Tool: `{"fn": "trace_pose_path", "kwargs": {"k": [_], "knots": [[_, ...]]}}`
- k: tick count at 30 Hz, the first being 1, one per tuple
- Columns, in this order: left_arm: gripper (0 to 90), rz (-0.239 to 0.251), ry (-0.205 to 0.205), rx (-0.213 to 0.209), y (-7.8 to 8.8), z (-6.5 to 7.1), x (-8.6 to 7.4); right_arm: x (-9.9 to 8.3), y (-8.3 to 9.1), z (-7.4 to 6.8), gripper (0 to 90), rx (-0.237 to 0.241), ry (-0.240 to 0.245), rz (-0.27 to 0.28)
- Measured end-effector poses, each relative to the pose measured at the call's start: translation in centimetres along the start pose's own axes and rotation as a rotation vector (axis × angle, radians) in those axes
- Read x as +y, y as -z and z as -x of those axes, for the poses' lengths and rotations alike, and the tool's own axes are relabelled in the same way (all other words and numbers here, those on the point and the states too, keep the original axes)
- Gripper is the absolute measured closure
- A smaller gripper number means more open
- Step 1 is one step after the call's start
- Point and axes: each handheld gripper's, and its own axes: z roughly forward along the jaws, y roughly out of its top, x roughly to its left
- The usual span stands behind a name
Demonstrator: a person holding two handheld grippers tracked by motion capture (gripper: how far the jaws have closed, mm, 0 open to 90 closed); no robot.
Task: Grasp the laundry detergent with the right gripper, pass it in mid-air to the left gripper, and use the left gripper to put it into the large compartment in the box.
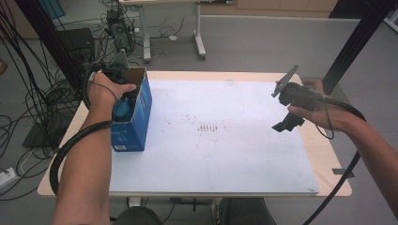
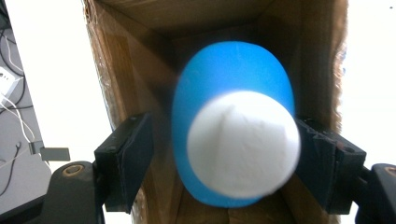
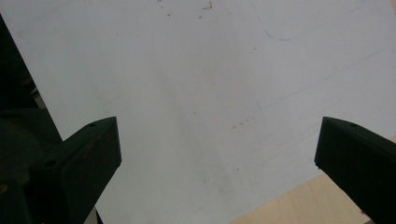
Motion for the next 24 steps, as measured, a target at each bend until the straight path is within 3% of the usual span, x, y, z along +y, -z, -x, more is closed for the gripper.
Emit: {"fn": "trace_pose_path", "kwargs": {"k": [12, 20, 24], "knots": [[20.4, 0.067, -0.064, 0.008, 3.1, 1.0, -1.3, 0.3, -0.6, 0.0, 0.3, 0.012, -0.006, 0.003], [16.1, 0.113, -0.127, -0.001, 5.1, 3.1, -1.6, 0.5, -0.6, 0.1, 0.3, 0.010, -0.002, 0.001], [15.0, 0.127, -0.183, -0.020, 5.5, 4.9, -1.4, 0.6, -0.6, 0.4, 0.3, 0.008, -0.001, -0.001]]}}
